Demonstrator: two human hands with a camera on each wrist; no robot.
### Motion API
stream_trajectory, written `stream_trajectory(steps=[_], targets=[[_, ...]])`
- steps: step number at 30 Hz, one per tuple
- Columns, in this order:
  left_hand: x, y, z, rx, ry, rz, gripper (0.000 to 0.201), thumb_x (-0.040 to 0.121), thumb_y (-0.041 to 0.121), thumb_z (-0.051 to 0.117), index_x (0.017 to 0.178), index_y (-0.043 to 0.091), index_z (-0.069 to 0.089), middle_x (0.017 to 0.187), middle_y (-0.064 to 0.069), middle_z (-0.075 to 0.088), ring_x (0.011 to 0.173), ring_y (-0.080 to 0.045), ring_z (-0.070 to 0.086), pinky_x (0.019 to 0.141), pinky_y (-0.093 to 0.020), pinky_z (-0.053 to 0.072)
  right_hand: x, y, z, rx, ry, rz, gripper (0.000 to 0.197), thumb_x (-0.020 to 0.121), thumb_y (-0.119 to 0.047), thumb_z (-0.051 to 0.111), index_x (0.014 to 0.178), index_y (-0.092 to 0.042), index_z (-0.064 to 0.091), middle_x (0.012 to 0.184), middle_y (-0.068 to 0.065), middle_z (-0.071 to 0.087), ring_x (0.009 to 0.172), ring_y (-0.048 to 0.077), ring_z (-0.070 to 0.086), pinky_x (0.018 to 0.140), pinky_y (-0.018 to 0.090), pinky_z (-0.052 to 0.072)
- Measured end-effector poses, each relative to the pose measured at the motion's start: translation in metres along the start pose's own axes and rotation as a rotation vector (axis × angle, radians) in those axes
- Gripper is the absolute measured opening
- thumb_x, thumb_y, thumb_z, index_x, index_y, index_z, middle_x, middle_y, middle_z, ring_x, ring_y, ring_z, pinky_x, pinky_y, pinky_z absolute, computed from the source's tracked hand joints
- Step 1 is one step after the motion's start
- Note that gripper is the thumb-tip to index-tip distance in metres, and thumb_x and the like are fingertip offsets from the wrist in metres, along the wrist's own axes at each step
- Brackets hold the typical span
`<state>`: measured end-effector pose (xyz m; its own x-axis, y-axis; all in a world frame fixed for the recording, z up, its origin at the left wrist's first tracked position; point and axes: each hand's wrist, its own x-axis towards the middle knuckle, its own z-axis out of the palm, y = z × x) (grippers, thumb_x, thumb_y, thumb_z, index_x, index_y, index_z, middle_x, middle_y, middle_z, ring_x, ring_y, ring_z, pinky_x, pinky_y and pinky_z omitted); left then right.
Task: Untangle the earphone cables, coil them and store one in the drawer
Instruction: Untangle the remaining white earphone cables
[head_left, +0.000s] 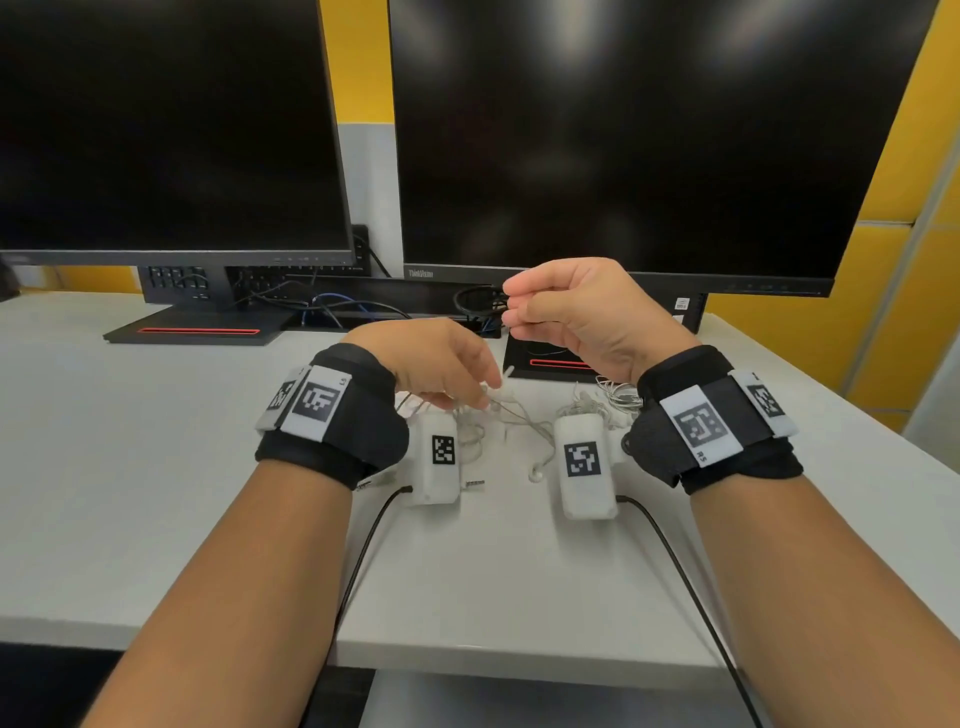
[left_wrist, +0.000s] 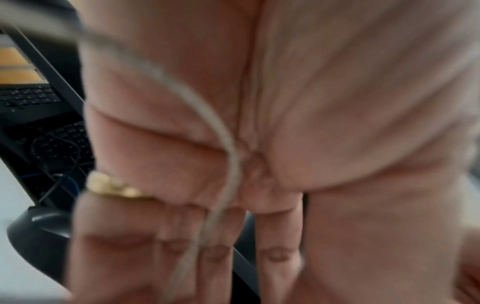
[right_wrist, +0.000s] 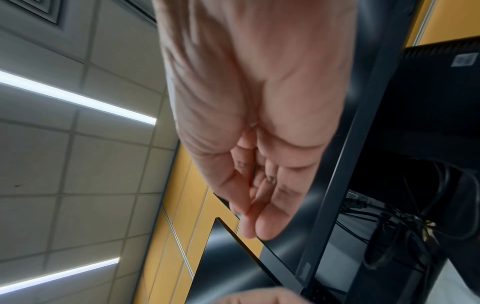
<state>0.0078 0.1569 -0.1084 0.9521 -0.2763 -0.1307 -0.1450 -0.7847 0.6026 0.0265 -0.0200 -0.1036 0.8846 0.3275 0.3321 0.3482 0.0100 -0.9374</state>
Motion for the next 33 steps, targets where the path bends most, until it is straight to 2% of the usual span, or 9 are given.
stream_trajectory(steps=[3, 6, 9, 13, 16, 19, 23, 27, 33], targets=[[-0.001, -0.003, -0.005, -0.013, 0.111, 0.084, 0.020, 0.085, -0.002, 0.066, 0.086, 0.018, 0.070, 0.085, -0.002, 0.070, 0.079, -0.014, 0.065, 0.076, -0.022, 0.055, 0.001, 0.001, -0.001, -0.031, -0.010, 0.022, 0.021, 0.085, 0.011, 0.065, 0.102, 0.000, 0.069, 0.094, 0.016, 0.071, 0.087, 0.021, 0.073, 0.078, 0.028, 0.060], [-0.004, -0.003, -0.007, -0.187, 0.327, 0.281, 0.019, 0.084, -0.005, 0.065, 0.082, 0.014, 0.068, 0.091, -0.012, 0.071, 0.083, -0.017, 0.066, 0.080, -0.026, 0.053, 0.002, 0.003, -0.002, -0.167, -0.031, 0.054, 0.028, 0.083, 0.008, 0.067, 0.109, -0.005, 0.069, 0.103, 0.013, 0.071, 0.096, 0.021, 0.070, 0.082, 0.030, 0.059], [-0.007, 0.004, -0.005, -0.576, 0.472, 0.547, 0.021, 0.085, -0.008, 0.062, 0.082, 0.012, 0.065, 0.091, -0.009, 0.070, 0.089, -0.018, 0.067, 0.083, -0.028, 0.055, 0.001, 0.005, 0.001, -0.427, -0.208, 0.111, 0.049, 0.083, -0.005, 0.073, 0.129, -0.018, 0.060, 0.122, 0.001, 0.065, 0.114, 0.014, 0.061, 0.095, 0.034, 0.052], [-0.005, 0.007, -0.005, -0.780, 0.578, 0.717, 0.014, 0.081, 0.002, 0.064, 0.082, 0.016, 0.064, 0.091, -0.004, 0.068, 0.092, -0.018, 0.064, 0.088, -0.031, 0.054, -0.004, 0.002, 0.006, -0.544, -0.211, 0.096, 0.014, 0.094, -0.019, 0.064, 0.107, -0.020, 0.070, 0.098, -0.001, 0.073, 0.092, 0.009, 0.067, 0.080, 0.026, 0.052], [-0.006, 0.004, -0.007, -0.804, 0.626, 0.685, 0.007, 0.081, 0.010, 0.065, 0.085, 0.016, 0.064, 0.092, -0.005, 0.066, 0.094, -0.019, 0.063, 0.091, -0.034, 0.054, -0.004, 0.000, 0.004, -0.496, -0.164, 0.079, 0.011, 0.095, -0.018, 0.062, 0.092, -0.015, 0.072, 0.076, 0.000, 0.072, 0.076, 0.012, 0.068, 0.072, 0.025, 0.053], [-0.003, 0.001, -0.007, -0.519, 0.587, 0.454, 0.019, 0.086, 0.028, 0.070, 0.089, 0.009, 0.067, 0.093, -0.010, 0.067, 0.091, -0.022, 0.064, 0.092, -0.042, 0.054, -0.002, 0.000, 0.003, -0.330, -0.101, 0.095, 0.014, 0.096, -0.017, 0.060, 0.093, -0.009, 0.071, 0.070, 0.002, 0.067, 0.066, 0.012, 0.064, 0.061, 0.022, 0.051], [-0.002, 0.005, 0.001, 0.087, 0.132, 0.092, 0.042, 0.070, 0.064, 0.068, 0.088, 0.027, 0.074, 0.094, 0.007, 0.068, 0.095, -0.013, 0.061, 0.087, -0.033, 0.048, 0.000, -0.005, 0.002, -0.035, 0.058, 0.041, 0.018, 0.099, -0.014, 0.054, 0.097, -0.004, 0.069, 0.072, 0.006, 0.062, 0.064, 0.014, 0.063, 0.058, 0.023, 0.055], [-0.002, 0.009, 0.004, 0.047, -0.082, 0.049, 0.032, 0.078, 0.040, 0.074, 0.101, 0.017, 0.072, 0.100, 0.003, 0.070, 0.094, -0.009, 0.062, 0.086, -0.026, 0.052, -0.003, -0.011, -0.001, 0.146, 0.062, -0.022, 0.022, 0.099, -0.014, 0.053, 0.106, 0.000, 0.067, 0.077, 0.007, 0.063, 0.068, 0.015, 0.066, 0.066, 0.026, 0.057], [-0.006, 0.005, -0.001, -0.100, 0.099, 0.236, 0.015, 0.091, 0.022, 0.066, 0.090, 0.007, 0.071, 0.075, -0.002, 0.069, 0.069, -0.012, 0.059, 0.072, -0.027, 0.053, 0.001, -0.008, -0.002, 0.042, 0.058, -0.012, 0.021, 0.097, -0.022, 0.058, 0.110, -0.009, 0.068, 0.096, 0.009, 0.071, 0.095, 0.023, 0.070, 0.083, 0.035, 0.059]])
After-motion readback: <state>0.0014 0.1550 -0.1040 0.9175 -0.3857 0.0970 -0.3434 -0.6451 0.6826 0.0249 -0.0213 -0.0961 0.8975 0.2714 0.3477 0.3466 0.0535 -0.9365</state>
